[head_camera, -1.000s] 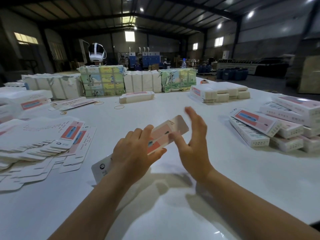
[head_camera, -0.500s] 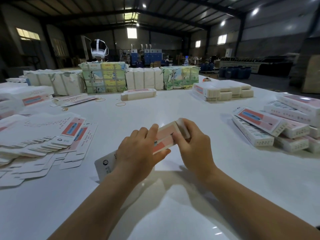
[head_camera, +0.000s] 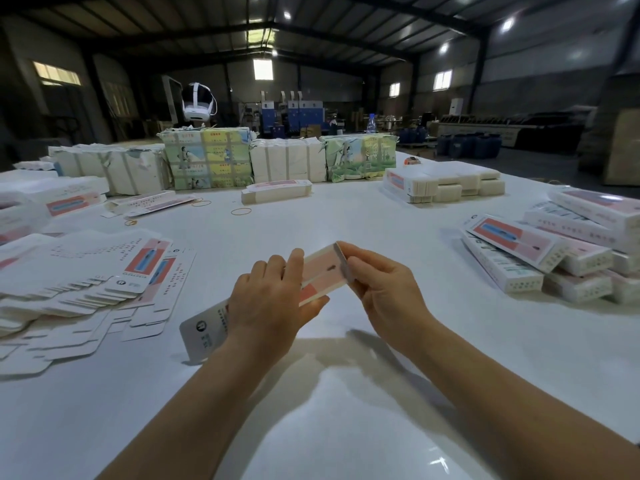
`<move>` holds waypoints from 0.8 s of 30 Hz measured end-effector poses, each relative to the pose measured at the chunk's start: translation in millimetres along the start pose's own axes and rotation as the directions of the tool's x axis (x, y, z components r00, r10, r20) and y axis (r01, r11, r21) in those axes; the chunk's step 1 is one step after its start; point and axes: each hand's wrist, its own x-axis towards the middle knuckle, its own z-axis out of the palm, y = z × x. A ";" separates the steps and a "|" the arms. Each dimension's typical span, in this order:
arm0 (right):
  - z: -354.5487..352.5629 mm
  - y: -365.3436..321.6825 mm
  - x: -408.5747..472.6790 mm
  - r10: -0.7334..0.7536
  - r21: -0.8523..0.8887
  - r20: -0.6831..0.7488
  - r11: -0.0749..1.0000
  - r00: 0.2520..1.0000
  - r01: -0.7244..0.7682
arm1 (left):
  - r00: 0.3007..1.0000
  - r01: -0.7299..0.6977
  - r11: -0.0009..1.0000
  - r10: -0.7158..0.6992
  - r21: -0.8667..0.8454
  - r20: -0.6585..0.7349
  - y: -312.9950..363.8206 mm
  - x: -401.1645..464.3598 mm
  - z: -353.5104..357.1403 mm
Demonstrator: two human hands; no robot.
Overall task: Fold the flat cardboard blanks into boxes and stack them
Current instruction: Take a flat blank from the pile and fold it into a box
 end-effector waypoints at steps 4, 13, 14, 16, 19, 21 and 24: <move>-0.6 1.1 0.9 -0.044 -0.079 -0.057 0.996 0.997 0.040 | 1.000 -0.016 1.000 0.016 -0.015 -0.006 2.1 1.0 0.5; -0.8 -3.6 -5.5 -0.173 -0.087 -0.068 0.982 0.983 0.167 | 0.991 -0.060 0.997 0.053 -0.051 -0.123 -3.3 -1.4 6.5; -0.4 -4.0 -6.1 -0.172 -0.086 -0.064 0.982 0.983 0.166 | 0.990 -0.062 0.997 0.055 -0.051 -0.131 -3.8 -1.6 6.7; 1.1 -4.0 -7.2 -0.161 -0.074 -0.066 0.985 0.985 0.156 | 0.988 -0.070 0.997 0.063 -0.045 -0.142 -4.6 -1.8 6.9; 1.5 -4.1 -7.0 -0.123 -0.037 -0.110 0.992 0.986 0.119 | 0.982 -0.097 0.995 0.096 0.005 -0.160 -4.2 -0.4 6.4; 0.6 -3.7 -6.2 -0.114 -0.056 -0.159 0.993 0.981 0.107 | 0.977 -0.118 0.992 0.125 0.049 -0.170 -2.6 0.8 5.8; -0.8 -3.3 -5.0 -0.154 -0.156 -0.232 0.980 0.960 0.120 | 0.976 -0.128 0.986 0.145 0.108 -0.164 -0.4 2.1 4.7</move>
